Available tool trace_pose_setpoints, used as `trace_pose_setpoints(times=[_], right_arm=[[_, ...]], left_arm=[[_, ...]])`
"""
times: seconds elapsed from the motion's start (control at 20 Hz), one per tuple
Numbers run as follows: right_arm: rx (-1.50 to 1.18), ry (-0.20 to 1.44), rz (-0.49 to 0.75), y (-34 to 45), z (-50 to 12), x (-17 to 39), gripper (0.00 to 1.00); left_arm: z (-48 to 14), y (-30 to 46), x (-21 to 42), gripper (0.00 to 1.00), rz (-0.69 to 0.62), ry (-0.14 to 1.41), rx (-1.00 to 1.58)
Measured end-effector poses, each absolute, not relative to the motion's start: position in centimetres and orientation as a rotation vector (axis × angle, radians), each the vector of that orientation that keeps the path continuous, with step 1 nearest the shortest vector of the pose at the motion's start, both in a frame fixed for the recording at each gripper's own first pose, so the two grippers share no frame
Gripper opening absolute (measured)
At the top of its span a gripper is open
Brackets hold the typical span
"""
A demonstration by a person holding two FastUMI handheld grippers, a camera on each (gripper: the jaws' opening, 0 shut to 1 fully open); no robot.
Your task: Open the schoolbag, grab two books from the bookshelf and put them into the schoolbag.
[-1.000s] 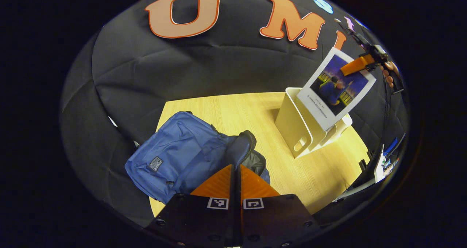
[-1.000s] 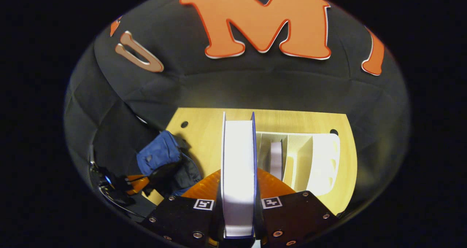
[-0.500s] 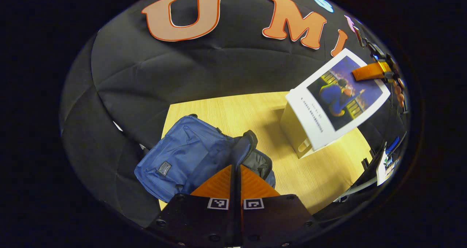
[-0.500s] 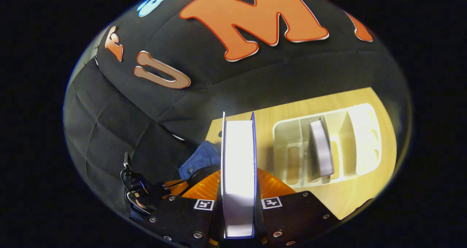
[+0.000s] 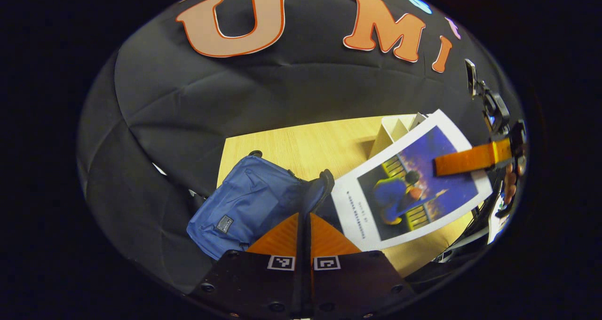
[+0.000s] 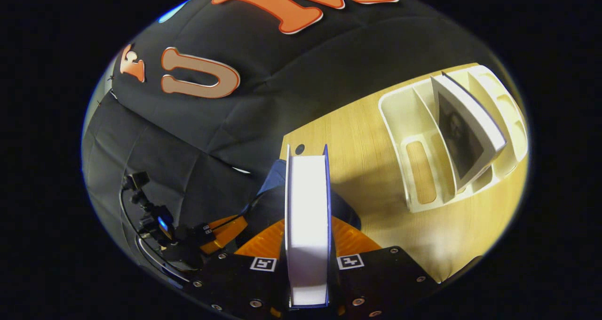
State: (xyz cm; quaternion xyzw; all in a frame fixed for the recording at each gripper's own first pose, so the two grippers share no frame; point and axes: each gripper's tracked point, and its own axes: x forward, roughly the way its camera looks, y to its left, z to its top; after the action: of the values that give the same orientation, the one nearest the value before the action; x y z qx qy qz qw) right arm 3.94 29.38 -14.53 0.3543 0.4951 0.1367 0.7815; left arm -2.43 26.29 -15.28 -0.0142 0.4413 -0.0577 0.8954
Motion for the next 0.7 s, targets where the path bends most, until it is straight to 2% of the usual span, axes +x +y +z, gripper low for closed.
trace_pose_setpoints(times=[0.3, 0.7], right_arm=[[0.905, 1.109, 0.264, 35.2, -19.6, 1.9, 0.32], [1.010, 1.108, 0.226, 40.5, -23.6, 3.4, 0.31]], left_arm=[[-15.0, 25.8, -2.2, 0.00, -0.123, 0.930, -0.032], [-14.6, 23.9, -2.8, 0.01, -0.188, 0.968, -0.058]])
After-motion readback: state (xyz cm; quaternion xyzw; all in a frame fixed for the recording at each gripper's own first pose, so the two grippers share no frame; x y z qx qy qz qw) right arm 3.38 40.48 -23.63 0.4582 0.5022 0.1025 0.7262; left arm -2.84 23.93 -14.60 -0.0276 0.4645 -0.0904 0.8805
